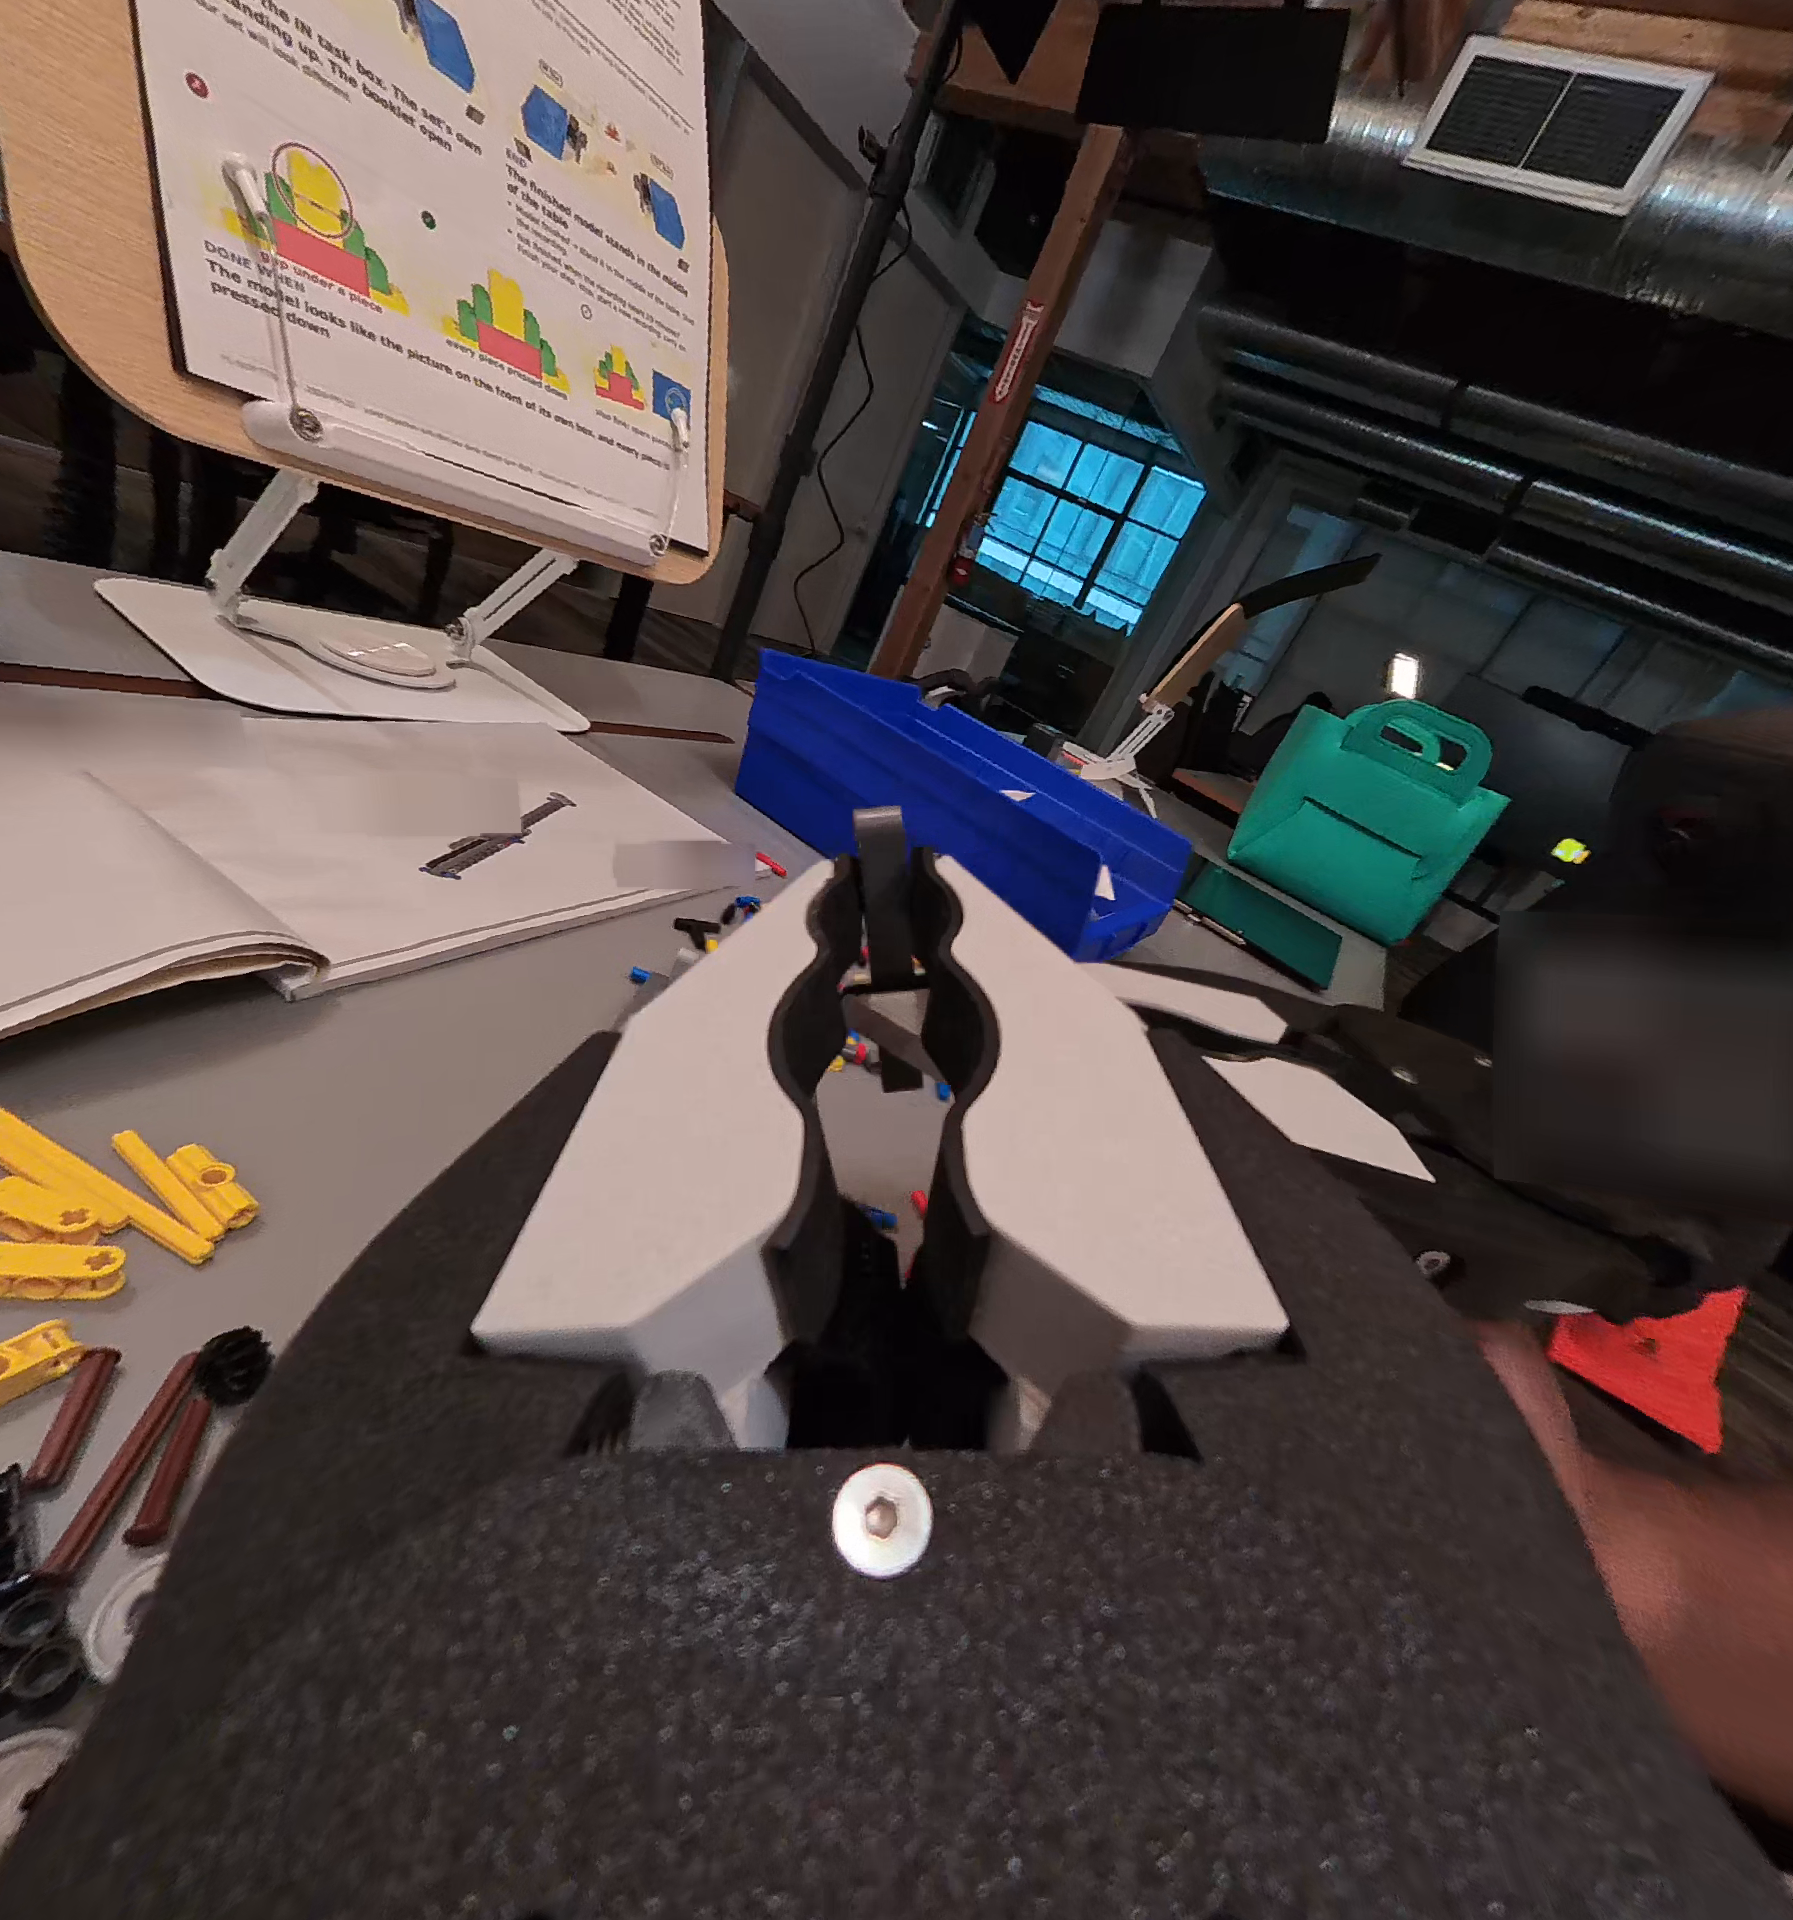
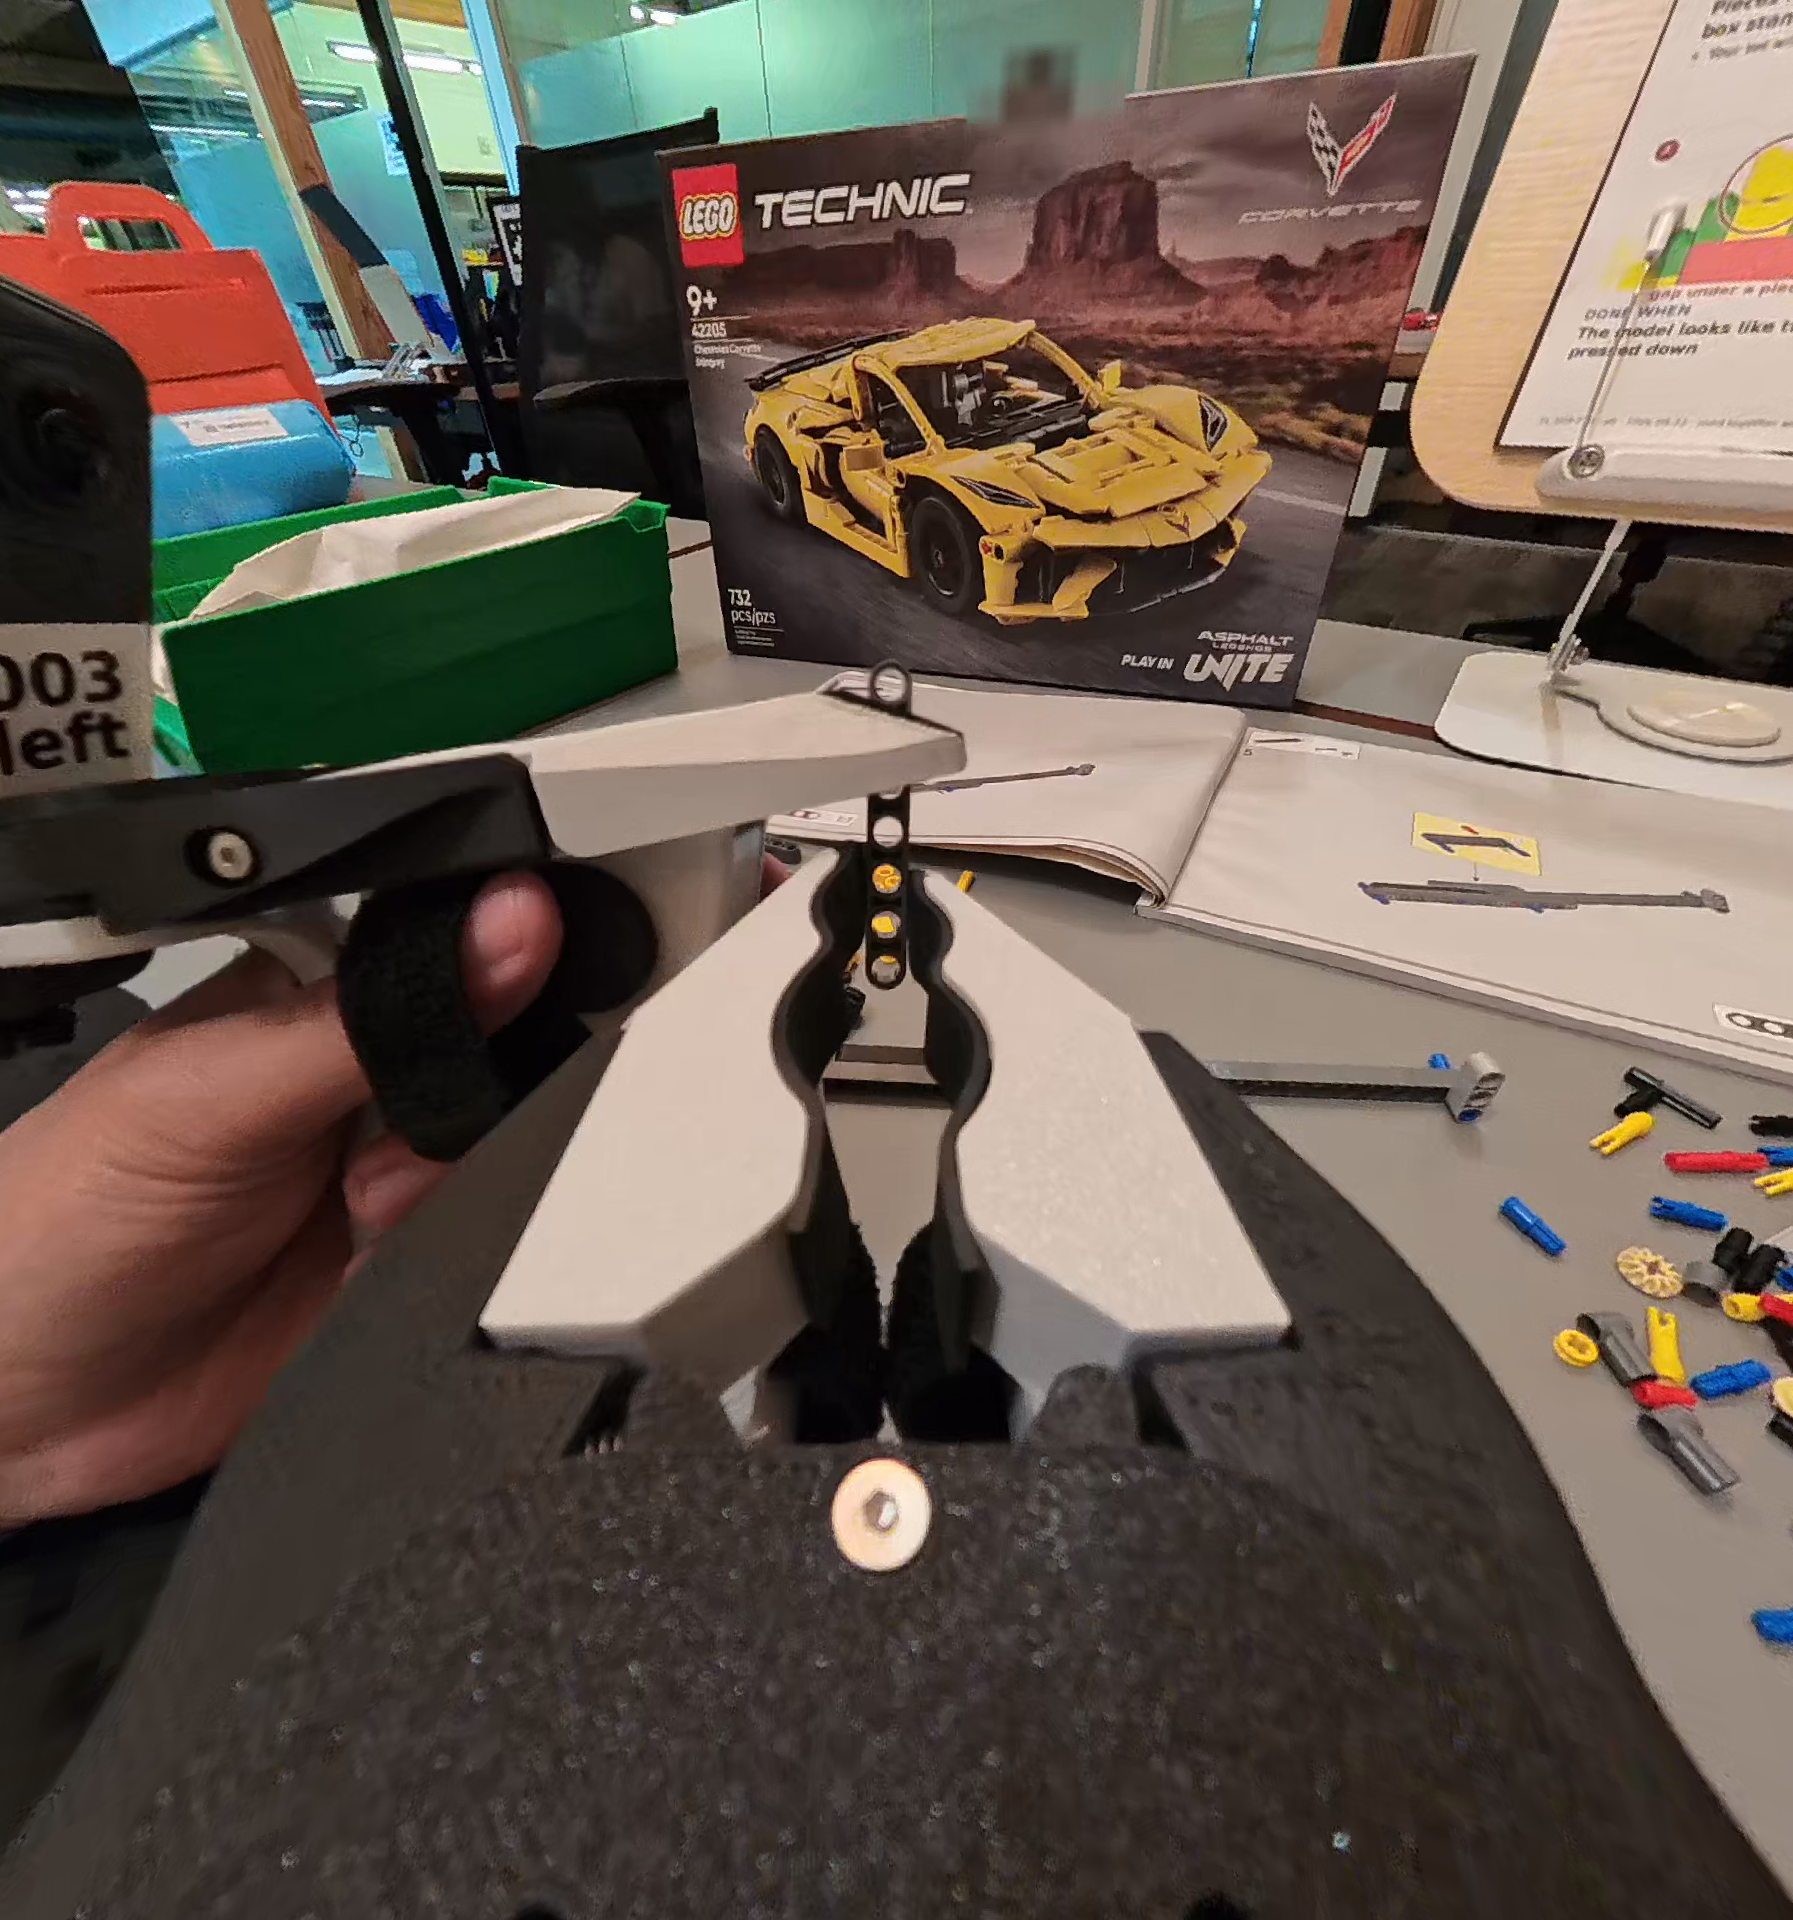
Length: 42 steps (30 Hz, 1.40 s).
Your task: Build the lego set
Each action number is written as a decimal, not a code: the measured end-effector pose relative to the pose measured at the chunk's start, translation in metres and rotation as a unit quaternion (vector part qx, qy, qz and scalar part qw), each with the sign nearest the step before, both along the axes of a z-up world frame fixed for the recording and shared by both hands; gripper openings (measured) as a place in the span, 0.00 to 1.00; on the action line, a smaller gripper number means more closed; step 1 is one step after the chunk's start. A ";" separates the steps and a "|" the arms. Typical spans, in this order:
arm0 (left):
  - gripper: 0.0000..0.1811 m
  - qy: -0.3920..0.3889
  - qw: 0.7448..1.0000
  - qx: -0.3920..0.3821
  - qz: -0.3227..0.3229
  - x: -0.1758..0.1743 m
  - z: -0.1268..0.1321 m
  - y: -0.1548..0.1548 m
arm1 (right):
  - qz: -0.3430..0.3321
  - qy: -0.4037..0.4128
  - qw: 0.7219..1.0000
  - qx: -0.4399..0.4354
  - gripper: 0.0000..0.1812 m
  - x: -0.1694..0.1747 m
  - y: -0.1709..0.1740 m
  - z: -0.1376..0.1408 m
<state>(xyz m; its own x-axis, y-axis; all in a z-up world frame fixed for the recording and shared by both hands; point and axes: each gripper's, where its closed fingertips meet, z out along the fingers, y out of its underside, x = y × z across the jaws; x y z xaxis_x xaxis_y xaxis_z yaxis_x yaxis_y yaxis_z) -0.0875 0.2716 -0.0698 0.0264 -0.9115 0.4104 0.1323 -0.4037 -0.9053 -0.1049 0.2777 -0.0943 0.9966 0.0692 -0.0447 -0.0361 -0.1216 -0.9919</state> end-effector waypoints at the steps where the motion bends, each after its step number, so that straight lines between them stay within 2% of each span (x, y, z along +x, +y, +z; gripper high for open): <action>1: 0.04 0.003 1.000 0.005 0.005 0.000 0.000 0.000 | -0.002 0.000 1.000 0.000 0.03 0.001 0.000 0.000; 7: 0.03 0.009 1.000 0.023 0.005 0.000 0.000 -0.002 | 0.003 0.016 1.000 0.002 0.04 0.000 0.000 0.000; 10: 0.04 0.010 0.999 0.029 -0.012 -0.004 0.003 0.001 | 0.053 0.010 0.999 0.006 0.07 -0.004 -0.006 0.009; 12: 0.04 0.016 0.999 0.041 -0.006 -0.011 0.007 0.010 | 0.065 -0.002 0.998 0.013 0.11 0.017 -0.014 0.026; 14: 0.03 0.026 0.998 0.057 0.002 -0.016 0.009 0.019 | 0.050 -0.004 0.999 -0.013 0.09 0.057 -0.021 0.031; 17: 0.03 0.056 0.996 0.074 0.005 -0.015 -0.003 0.025 | 0.063 0.025 0.989 -0.134 0.13 0.093 -0.028 -0.012; 19: 0.04 0.073 0.995 0.068 0.002 -0.012 -0.012 0.024 | 0.110 0.029 0.968 -0.225 0.14 0.081 -0.036 -0.051; 21: 0.04 0.081 0.994 0.067 -0.004 -0.010 -0.018 0.020 | 0.136 0.031 0.951 -0.275 0.14 0.064 -0.044 -0.075; 24: 0.04 0.080 0.994 0.078 -0.004 -0.012 -0.018 0.017 | 0.110 -0.039 0.944 -0.307 0.13 0.058 -0.049 -0.096; 28: 0.04 0.076 0.994 0.074 -0.023 -0.011 -0.018 0.012 | 0.069 -0.100 0.943 -0.310 0.10 0.062 -0.047 -0.102; 31: 0.04 0.080 0.994 0.072 -0.026 -0.010 -0.020 0.012 | 0.075 -0.092 0.945 -0.304 0.08 0.058 -0.040 -0.100; 35: 0.04 0.080 0.994 0.066 -0.027 -0.010 -0.021 0.012 | 0.113 -0.086 0.916 -0.376 0.10 0.061 -0.034 -0.114; 42: 0.04 0.079 0.994 0.065 -0.026 -0.012 -0.021 0.014 | 0.141 -0.101 0.886 -0.430 0.08 0.068 -0.027 -0.118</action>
